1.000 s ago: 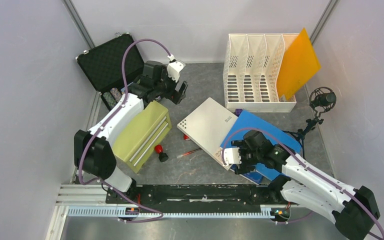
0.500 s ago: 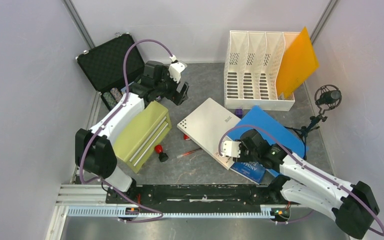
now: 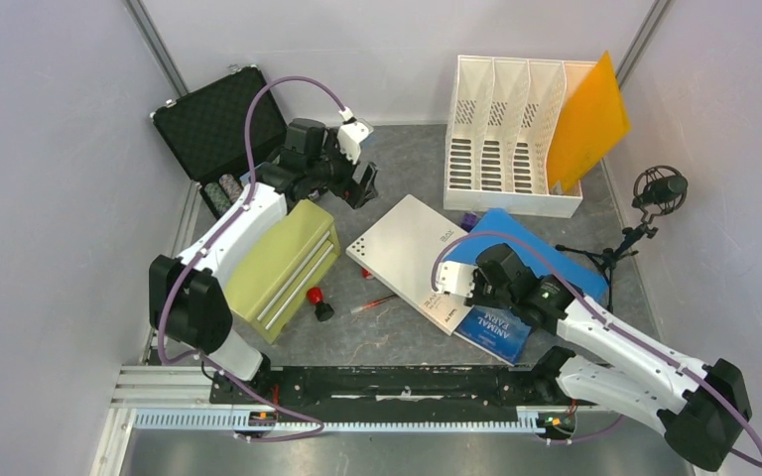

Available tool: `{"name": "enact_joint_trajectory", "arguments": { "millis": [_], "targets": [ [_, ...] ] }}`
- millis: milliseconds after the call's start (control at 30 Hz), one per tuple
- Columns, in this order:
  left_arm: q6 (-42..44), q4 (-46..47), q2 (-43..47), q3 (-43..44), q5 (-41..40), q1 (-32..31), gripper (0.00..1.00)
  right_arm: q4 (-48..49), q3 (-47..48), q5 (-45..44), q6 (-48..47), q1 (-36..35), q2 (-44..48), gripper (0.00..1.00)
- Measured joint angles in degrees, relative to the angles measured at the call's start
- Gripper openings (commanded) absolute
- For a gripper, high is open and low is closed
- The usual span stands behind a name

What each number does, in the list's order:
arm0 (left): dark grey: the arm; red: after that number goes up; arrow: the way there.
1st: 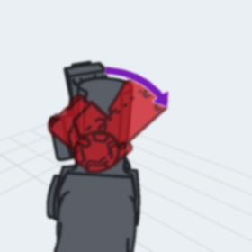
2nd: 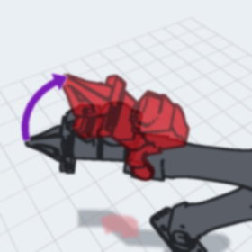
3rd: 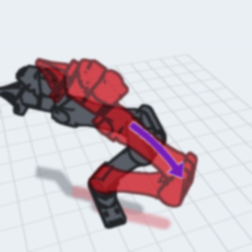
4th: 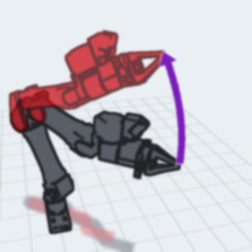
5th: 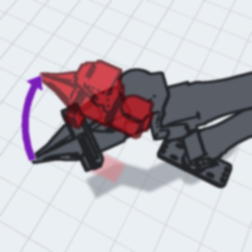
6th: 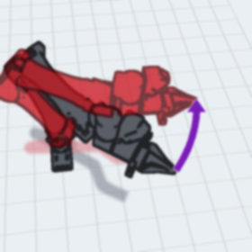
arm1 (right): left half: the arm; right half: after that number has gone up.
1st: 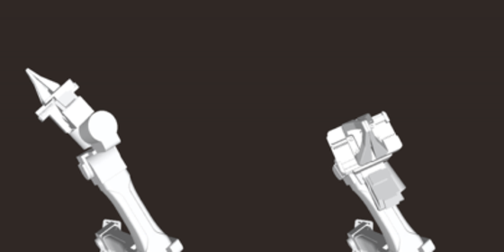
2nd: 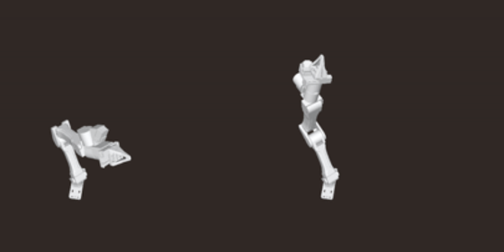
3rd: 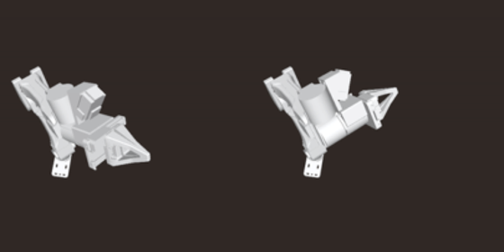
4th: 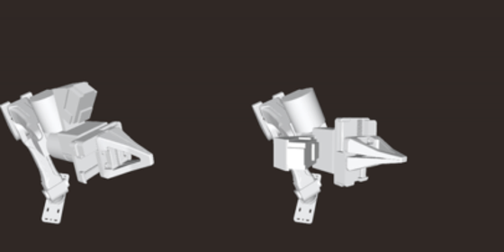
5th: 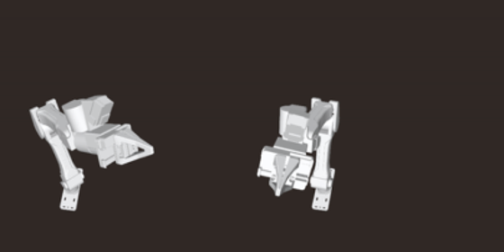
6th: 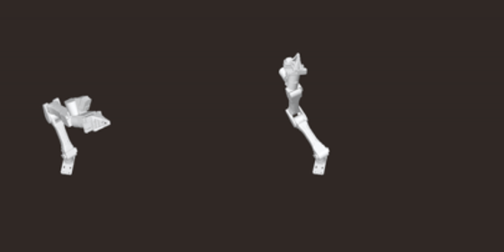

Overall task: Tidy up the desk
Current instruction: Pick up the folder from the center of the board.

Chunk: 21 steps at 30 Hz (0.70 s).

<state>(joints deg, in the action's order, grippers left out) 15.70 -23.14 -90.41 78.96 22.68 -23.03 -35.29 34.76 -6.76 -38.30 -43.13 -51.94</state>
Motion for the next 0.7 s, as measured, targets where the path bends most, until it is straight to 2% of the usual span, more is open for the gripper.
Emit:
{"name": "enact_joint_trajectory", "arguments": {
  "millis": [467,533,633,700],
  "targets": [
    [0.0,0.07,-0.09,-0.35,9.05,-1.18,1.0,-1.22,5.9,5.01,0.55,-0.74,-0.2,0.01],
    [0.0,-0.09,-0.09,-0.61,9.09,-1.31,1.0,-1.22,6.4,5.29,0.59,-0.74,-0.33,0.15],
    [0.04,-0.09,-0.09,-0.61,8.76,-1.38,1.0,-1.29,6.54,5.27,1.05,-0.74,-0.92,0.42],
    [0.04,-0.09,-0.09,-0.61,8.04,-1.38,1.0,-1.44,6.51,4.94,1.14,-0.74,-1.31,0.55]
  ]
}}
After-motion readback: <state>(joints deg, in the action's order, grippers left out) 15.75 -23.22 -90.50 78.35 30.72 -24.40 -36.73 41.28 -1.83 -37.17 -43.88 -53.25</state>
